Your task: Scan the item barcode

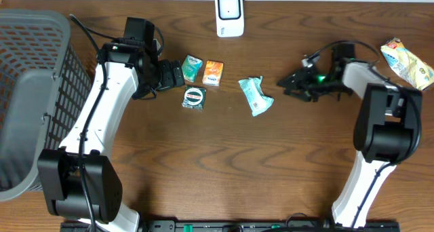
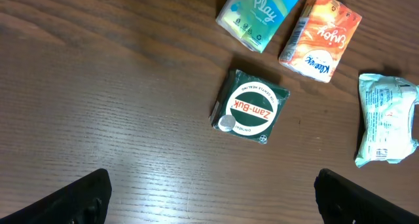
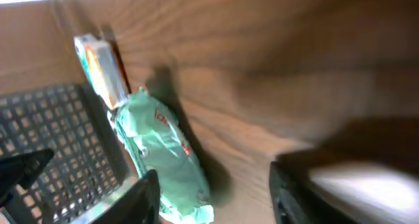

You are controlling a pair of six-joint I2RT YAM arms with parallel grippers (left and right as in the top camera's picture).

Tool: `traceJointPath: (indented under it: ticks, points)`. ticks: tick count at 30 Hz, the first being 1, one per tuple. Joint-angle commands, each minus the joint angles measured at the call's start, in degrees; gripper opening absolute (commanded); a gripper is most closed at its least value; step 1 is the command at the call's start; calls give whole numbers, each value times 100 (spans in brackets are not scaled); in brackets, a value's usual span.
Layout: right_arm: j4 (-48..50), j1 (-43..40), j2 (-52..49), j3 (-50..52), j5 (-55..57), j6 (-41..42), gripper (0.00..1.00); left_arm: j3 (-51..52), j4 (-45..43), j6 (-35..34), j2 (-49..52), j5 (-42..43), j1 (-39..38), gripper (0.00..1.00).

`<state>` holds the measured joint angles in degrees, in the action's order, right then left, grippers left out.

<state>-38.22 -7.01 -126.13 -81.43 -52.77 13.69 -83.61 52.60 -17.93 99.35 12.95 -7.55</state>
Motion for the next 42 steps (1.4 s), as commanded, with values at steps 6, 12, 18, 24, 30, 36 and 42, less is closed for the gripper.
traceJointPath:
  ticks: [6, 12, 18, 24, 30, 36, 42]
  points:
    - [-2, 372, 398, -321, 107, -852, 69, -74, 28, 52, 24, -59, 15, 98]
    - [9, 964, 398, -321, 737, -1209, 73, -74, 28, 55, 24, -59, 15, 98]
    - [-26, 1532, 396, -321, 1945, -1207, 76, -74, 28, 52, 24, -59, 15, 98]
    - [-33, 1753, 396, -321, 2133, -1202, 48, -74, 28, 52, 24, -59, 15, 98]
    - [-33, 1759, 396, -321, 1722, -1139, 8, -74, 28, 55, 24, -59, 15, 98]
    - [144, 1700, 398, -367, 682, -927, 1, -74, 28, 55, 24, -59, 15, 98]
    - [463, 1478, 400, -813, -807, -516, 1, -74, 28, 52, 24, -59, 15, 97]
